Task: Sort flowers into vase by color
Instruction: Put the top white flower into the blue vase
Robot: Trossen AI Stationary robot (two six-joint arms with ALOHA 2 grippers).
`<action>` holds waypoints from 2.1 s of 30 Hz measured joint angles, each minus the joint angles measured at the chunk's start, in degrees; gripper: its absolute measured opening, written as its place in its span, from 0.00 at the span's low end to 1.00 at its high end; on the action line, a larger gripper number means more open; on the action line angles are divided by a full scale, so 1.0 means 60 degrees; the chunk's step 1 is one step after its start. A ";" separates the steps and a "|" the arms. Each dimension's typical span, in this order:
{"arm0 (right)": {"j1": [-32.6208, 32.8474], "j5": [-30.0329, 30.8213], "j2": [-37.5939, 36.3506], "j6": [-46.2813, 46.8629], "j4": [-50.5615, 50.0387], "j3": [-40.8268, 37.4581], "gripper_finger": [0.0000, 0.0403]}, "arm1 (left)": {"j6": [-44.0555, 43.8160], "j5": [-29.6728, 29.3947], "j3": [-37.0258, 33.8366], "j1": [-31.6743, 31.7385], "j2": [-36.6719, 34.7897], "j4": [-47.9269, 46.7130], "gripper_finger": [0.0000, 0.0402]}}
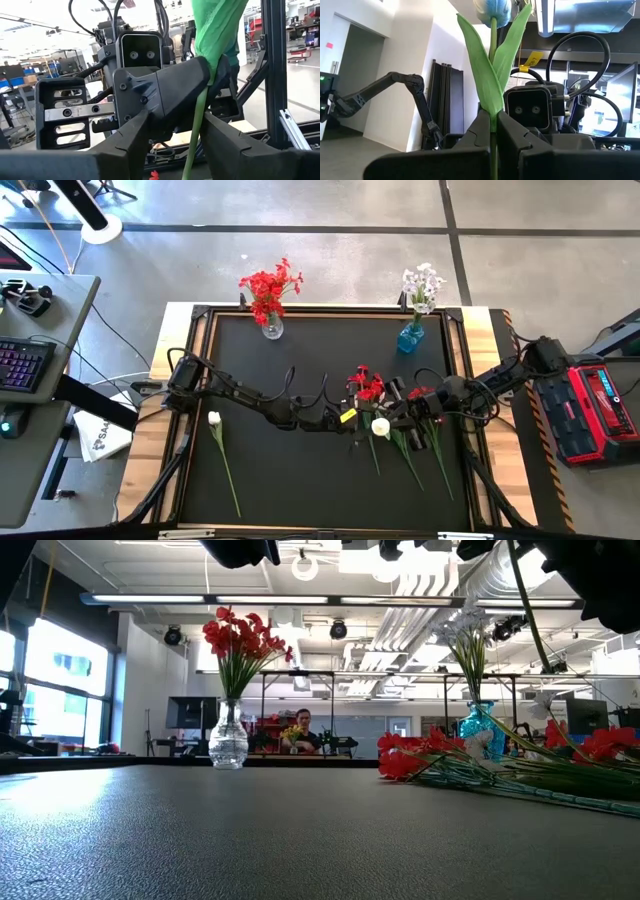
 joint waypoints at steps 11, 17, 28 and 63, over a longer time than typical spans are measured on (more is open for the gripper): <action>0.0007 -0.0051 -0.0016 0.0011 0.0026 0.0000 0.00 | 0.0406 -0.0109 -0.0007 -0.0011 -0.0007 -0.0024 0.07; -0.0010 0.0100 0.0001 -0.0108 -0.0388 -0.0011 0.00 | 0.0216 -0.0201 -0.0033 -0.0101 0.0032 -0.0674 0.00; -0.0153 0.1734 -0.2046 -0.0027 -0.4331 0.0078 0.31 | -0.0366 -0.3084 -0.0062 -0.0208 0.0001 -0.2369 0.00; 0.0920 0.8657 -0.6661 -0.1566 -1.2664 0.1755 0.00 | -0.1288 -0.5775 -0.0010 -0.0129 -0.0160 -0.4306 0.34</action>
